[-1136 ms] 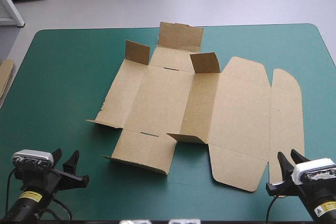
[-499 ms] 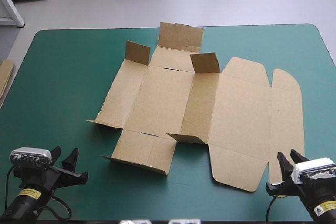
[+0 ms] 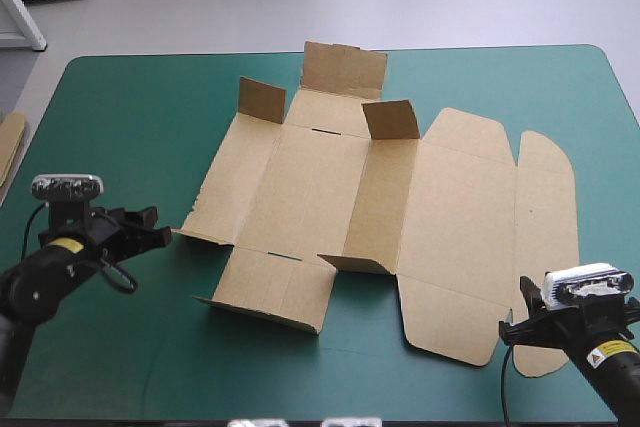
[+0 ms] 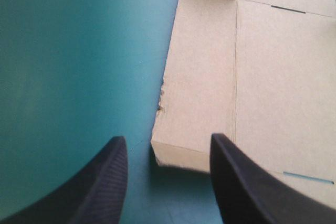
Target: Fold the box
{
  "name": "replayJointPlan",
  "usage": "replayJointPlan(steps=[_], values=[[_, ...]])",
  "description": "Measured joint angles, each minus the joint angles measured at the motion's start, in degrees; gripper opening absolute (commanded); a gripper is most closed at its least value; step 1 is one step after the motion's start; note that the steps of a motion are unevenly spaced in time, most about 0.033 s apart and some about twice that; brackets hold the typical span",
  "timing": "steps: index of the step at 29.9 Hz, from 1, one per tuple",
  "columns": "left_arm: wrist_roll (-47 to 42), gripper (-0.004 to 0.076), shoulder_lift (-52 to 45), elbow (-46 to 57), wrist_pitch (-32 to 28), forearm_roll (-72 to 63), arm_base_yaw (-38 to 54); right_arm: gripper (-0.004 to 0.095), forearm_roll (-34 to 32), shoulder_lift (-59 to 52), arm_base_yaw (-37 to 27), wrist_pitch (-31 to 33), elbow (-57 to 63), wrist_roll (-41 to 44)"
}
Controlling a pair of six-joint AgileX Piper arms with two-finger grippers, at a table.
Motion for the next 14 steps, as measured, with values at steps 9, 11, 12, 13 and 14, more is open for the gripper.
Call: replayJointPlan(steps=[9,11,12,13,14], values=[[1.4,0.0359,24.9,-19.5,6.7,-2.0,0.0,0.0367,0.1,5.2,0.0,-0.3,-2.2,0.1],[2.9,0.0359,28.7,-22.9,8.2,-3.7,0.0,0.0431,0.1,5.2,0.0,-0.3,-2.6,0.3],[3.8,0.0359,30.5,-24.5,9.0,-4.8,0.0,0.0461,0.1,5.2,0.0,-0.5,-2.7,0.3],[4.6,0.0359,32.2,-25.8,9.7,-6.1,0.2,0.0495,0.1,5.2,0.0,-0.5,-2.8,0.7],[5.9,0.0359,33.7,-26.8,10.7,-7.7,0.7,0.0519,0.1,5.2,0.0,-0.4,-2.8,1.2]])
